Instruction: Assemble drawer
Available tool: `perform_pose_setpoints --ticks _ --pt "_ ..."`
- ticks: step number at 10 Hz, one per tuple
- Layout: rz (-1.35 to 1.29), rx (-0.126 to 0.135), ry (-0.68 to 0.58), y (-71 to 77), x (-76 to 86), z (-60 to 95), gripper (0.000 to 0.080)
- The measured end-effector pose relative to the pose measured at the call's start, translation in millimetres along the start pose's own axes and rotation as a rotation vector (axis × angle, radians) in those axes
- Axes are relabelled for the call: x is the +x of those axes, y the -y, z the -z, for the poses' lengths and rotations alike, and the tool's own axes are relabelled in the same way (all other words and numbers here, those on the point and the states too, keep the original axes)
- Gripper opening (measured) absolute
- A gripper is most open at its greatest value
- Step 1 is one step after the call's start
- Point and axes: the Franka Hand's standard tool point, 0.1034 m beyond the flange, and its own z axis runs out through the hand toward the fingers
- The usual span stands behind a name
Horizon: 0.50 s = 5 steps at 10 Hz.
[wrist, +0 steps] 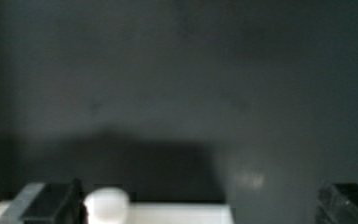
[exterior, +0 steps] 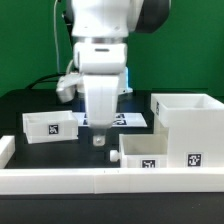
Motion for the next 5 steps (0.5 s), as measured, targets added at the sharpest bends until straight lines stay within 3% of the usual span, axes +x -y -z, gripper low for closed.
perform_pose_setpoints --ticks 3,5 --pt "0.013 -0.013 -0.097 -10.6 -18.5 -8.6 0.0649" --pt "0.009 0.005 -0.16 -13.7 -24.7 -16.2 0.0649"
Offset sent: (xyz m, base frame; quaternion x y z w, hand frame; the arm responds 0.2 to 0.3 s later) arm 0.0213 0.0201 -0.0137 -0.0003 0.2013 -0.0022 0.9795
